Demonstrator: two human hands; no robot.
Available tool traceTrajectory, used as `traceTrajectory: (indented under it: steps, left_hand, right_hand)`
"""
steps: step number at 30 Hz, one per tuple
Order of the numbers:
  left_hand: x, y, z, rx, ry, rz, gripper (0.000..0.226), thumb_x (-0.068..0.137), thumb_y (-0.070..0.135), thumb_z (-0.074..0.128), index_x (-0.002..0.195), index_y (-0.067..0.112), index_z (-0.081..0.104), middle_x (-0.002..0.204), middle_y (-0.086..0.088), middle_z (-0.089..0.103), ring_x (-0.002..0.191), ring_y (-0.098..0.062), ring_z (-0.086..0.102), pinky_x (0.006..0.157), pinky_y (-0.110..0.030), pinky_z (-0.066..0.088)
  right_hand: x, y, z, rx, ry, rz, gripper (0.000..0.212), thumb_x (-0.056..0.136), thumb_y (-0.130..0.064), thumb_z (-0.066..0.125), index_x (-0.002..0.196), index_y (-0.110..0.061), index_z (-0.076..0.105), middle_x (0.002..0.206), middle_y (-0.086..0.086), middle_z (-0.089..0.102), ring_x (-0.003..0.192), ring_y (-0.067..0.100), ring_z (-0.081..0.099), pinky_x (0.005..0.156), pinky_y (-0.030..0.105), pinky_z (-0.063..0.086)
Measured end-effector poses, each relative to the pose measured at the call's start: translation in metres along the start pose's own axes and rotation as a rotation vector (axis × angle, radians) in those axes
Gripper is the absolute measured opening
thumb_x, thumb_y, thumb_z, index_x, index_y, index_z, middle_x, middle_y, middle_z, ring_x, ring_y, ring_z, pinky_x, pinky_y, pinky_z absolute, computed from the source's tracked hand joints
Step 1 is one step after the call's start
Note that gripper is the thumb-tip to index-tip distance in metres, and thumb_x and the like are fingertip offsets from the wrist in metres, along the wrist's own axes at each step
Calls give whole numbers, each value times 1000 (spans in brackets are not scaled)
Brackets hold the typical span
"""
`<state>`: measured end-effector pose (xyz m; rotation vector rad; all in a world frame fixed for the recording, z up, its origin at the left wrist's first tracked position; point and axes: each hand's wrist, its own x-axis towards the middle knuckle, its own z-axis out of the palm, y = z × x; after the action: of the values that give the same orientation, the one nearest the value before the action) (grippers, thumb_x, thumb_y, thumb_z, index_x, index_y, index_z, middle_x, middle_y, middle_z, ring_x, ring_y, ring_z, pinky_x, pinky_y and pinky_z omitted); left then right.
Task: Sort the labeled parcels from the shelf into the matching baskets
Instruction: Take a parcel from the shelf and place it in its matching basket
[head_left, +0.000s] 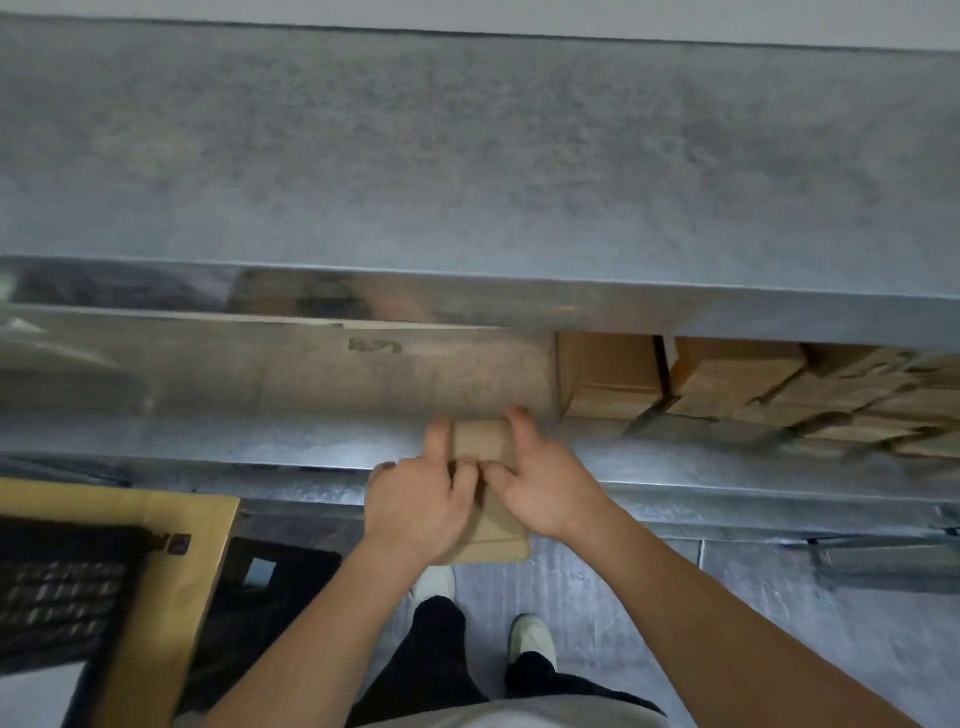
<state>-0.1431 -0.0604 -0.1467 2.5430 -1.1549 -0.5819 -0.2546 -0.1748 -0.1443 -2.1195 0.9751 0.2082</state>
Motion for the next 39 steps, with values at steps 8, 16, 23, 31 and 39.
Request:
traceTrajectory:
  steps: [8, 16, 23, 31, 39]
  left_hand:
    - [-63, 38, -11, -6, 259, -52, 24, 102, 49, 27, 100, 27, 35, 55, 7, 39, 76, -37, 65, 71, -36, 28]
    - [-126, 30, -43, 48, 342, -229, 40, 93, 42, 42, 131, 33, 32, 73, -4, 67, 84, -34, 65, 82, -39, 39]
    - [-186, -2, -61, 14, 374, -302, 48, 94, 40, 41, 142, 38, 31, 78, -2, 67, 85, -33, 62, 84, -40, 49]
    - [-256, -68, -80, -148, 525, -403, 25, 101, 54, 26, 96, 32, 36, 77, 4, 65, 75, -33, 63, 64, -39, 51]
    - [-344, -153, -100, -212, 616, -517, 34, 93, 42, 42, 125, 35, 35, 97, 4, 64, 86, -26, 61, 66, -36, 38]
  right_hand:
    - [-62, 4, -15, 57, 114, -268, 35, 102, -61, 25, 105, -27, 36, 83, 6, 66, 85, 37, 64, 72, 45, 50]
    - [-105, -36, -5, 69, -26, -340, 38, 97, -35, 45, 133, -33, 33, 104, 16, 69, 99, 40, 62, 79, 42, 47]
    - [-133, -75, 19, -84, -86, -410, 60, 97, -31, 46, 153, -31, 28, 121, 19, 66, 113, 39, 59, 91, 40, 48]
    - [-176, -149, 86, -127, -24, -605, 31, 106, -52, 27, 99, -24, 37, 78, -9, 54, 87, 35, 64, 64, 39, 34]
    - [-228, -221, 180, -105, -87, -693, 34, 102, -26, 45, 135, -26, 39, 126, 5, 61, 107, 28, 58, 81, 38, 43]
